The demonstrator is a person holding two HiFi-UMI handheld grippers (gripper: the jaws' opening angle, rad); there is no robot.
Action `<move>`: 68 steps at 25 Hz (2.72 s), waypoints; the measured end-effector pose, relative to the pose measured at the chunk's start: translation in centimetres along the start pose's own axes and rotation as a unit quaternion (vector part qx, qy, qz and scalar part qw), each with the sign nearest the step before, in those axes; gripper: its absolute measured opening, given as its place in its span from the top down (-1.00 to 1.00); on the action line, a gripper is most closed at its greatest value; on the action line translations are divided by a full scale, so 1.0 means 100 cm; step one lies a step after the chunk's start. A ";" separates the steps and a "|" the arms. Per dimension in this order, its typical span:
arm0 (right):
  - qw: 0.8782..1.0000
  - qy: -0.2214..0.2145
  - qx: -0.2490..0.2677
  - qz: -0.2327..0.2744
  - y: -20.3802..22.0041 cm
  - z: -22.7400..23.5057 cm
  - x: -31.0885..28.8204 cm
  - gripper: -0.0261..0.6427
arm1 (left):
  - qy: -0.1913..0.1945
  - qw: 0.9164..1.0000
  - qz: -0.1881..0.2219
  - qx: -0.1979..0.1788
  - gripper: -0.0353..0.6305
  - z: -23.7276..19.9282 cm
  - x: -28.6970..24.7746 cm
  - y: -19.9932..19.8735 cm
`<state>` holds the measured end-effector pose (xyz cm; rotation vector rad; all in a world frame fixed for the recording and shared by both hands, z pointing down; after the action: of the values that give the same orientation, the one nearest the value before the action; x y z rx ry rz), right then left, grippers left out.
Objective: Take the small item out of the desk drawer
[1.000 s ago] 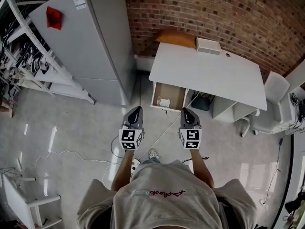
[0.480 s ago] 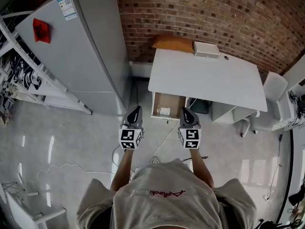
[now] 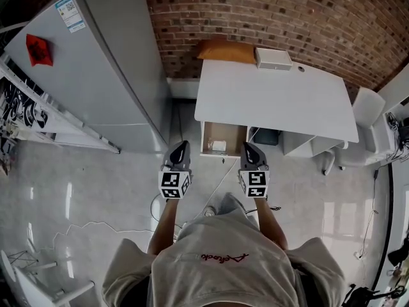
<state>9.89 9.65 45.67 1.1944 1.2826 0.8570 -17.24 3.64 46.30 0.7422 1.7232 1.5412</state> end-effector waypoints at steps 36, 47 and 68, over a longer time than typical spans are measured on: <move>0.982 -0.185 0.000 -0.031 0.000 0.121 -0.195 0.89 | -0.169 0.984 -0.053 0.011 0.87 -0.007 -0.151 -0.011; 0.976 -0.209 -0.010 -0.063 0.033 0.106 -0.199 0.89 | -0.149 0.985 -0.085 0.018 0.87 -0.003 -0.165 0.016; 0.964 -0.184 -0.005 -0.195 0.151 0.021 -0.198 0.89 | -0.066 0.984 -0.149 0.076 0.87 -0.042 -0.146 0.136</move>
<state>11.28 -6.36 64.82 0.9887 1.1483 0.3348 -12.42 -8.72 61.76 0.6127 1.7738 1.1446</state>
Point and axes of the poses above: the fingertips, and each gripper's own axes: x backward along the fingers, z to its right, y out of its underside, the point moved 10 cm from there along x, backward along the fingers, and after that the axes turned 1 degree about -x, right-handed, at the moved point
